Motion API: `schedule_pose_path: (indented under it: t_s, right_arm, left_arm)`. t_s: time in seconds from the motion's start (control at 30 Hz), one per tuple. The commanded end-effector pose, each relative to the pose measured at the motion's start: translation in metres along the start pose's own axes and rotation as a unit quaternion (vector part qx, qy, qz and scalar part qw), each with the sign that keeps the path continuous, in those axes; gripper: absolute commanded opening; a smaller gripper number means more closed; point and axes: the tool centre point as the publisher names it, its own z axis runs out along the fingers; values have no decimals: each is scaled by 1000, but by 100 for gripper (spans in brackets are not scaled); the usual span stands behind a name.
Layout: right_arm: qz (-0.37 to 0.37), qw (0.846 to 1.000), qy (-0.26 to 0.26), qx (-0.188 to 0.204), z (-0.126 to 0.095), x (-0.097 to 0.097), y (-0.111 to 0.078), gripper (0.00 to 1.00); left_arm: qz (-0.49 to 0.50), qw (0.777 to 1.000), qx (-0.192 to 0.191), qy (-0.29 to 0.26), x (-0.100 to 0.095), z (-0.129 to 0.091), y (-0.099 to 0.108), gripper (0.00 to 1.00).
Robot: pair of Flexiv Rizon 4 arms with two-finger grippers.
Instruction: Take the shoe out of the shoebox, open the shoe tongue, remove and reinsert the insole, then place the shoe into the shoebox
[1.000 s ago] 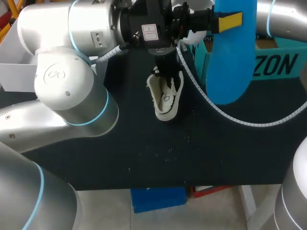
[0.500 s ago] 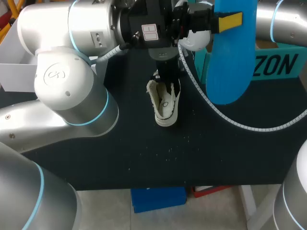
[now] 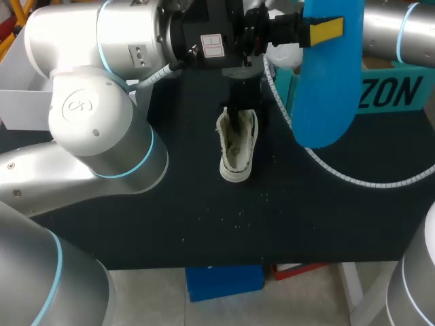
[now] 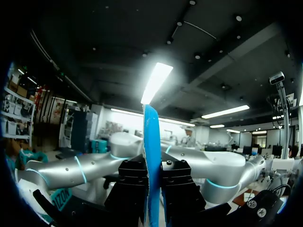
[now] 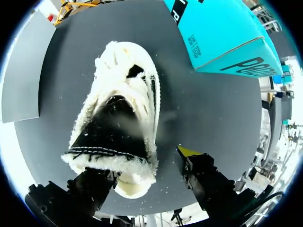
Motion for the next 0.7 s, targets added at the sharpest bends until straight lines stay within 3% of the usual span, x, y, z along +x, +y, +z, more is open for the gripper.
schedule_pose_path:
  t_s: [0.03, 0.2, 0.3, 0.7]
  right_arm:
    - [0, 995, 102, 8, -23, -28, -9, 100]
    - [-57, 967, 250, 0, -55, -31, -17, 100]
    - [-82, 942, 322, -43, -82, -37, -19, 100]
    - [-82, 942, 322, -43, -82, -37, -19, 100]
  left_arm:
    - [0, 1000, 2, -2, 0, 3, 1, 0]
    - [0, 1000, 2, -2, 0, 3, 1, 0]
    - [0, 1000, 2, -2, 0, 3, 1, 0]
    - [0, 1000, 2, -2, 0, 3, 1, 0]
